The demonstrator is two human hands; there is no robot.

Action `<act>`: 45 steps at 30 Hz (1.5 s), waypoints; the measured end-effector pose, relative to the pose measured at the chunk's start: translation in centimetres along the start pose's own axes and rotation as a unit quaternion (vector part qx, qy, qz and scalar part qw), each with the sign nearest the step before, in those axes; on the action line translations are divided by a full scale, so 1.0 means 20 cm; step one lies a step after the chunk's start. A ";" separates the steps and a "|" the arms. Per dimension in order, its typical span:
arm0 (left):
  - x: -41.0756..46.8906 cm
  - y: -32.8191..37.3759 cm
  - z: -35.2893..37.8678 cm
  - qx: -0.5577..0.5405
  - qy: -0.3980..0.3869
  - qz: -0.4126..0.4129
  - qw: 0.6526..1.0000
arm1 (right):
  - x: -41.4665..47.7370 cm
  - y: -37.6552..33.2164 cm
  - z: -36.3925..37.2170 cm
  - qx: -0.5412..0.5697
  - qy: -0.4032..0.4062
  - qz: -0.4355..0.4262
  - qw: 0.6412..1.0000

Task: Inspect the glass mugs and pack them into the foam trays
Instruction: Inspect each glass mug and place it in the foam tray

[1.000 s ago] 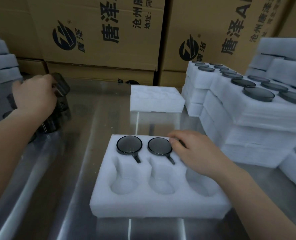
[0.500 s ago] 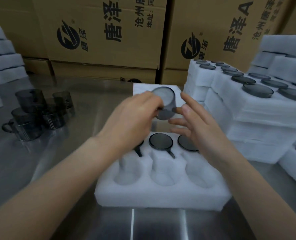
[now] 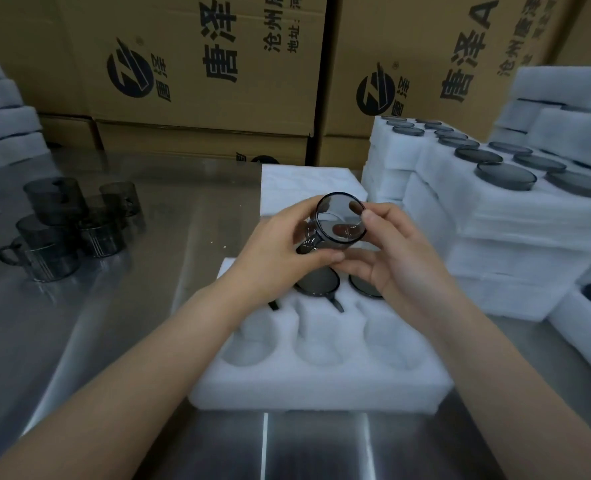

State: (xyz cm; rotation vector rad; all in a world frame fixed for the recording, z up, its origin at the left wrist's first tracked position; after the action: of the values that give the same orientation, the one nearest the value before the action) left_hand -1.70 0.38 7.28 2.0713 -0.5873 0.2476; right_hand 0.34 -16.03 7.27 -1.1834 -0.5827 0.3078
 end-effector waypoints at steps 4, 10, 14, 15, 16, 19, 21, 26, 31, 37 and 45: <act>-0.01 -0.01 0.00 0.022 -0.006 0.022 0.999 | 0.00 0.01 -0.01 -0.001 -0.009 -0.004 1.000; -0.02 0.00 0.02 0.124 -0.026 0.062 0.990 | 0.00 0.01 -0.01 -0.012 0.020 -0.001 1.000; -0.02 0.00 0.03 0.171 -0.043 0.077 0.981 | 0.01 0.02 0.01 -0.045 0.040 0.007 0.998; -0.02 -0.01 0.03 0.180 -0.046 0.074 0.980 | 0.01 0.03 0.01 -0.063 0.039 0.010 0.997; -0.02 -0.01 0.03 0.189 -0.045 0.073 0.978 | 0.01 0.03 0.01 -0.086 0.040 0.015 0.995; -0.03 -0.01 0.03 0.216 -0.034 0.068 0.973 | 0.00 0.05 0.01 -0.137 0.037 0.017 0.990; -0.03 -0.01 0.03 0.222 -0.032 0.067 0.972 | 0.00 0.05 0.01 -0.168 0.022 0.009 0.986; -0.03 -0.01 0.01 0.198 -0.028 0.025 0.979 | -0.01 0.05 0.00 -0.199 0.007 -0.010 0.980; -0.03 0.00 0.00 0.080 -0.007 0.006 0.997 | -0.01 0.05 -0.01 -0.188 0.001 -0.020 0.982; -0.03 -0.03 -0.02 -0.069 0.009 -0.008 0.998 | -0.01 0.02 -0.02 -0.074 -0.060 -0.013 0.995; -0.02 -0.03 -0.03 -0.084 -0.008 0.025 0.996 | -0.01 0.00 -0.03 -0.006 -0.035 0.013 0.999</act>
State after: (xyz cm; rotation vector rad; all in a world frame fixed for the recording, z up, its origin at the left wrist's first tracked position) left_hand -1.70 1.35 6.98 1.9006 -0.6479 0.2037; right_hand 0.62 -16.59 7.07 -1.1962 -0.6306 0.3695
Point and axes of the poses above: each hand's wrist, its own x-axis towards the middle knuckle, its own z-axis out of the palm, y = z × x, the point moved 1 cm from there along x, towards the middle knuckle, and after that the axes turned 13 degrees about -y, right-handed, at the moved point
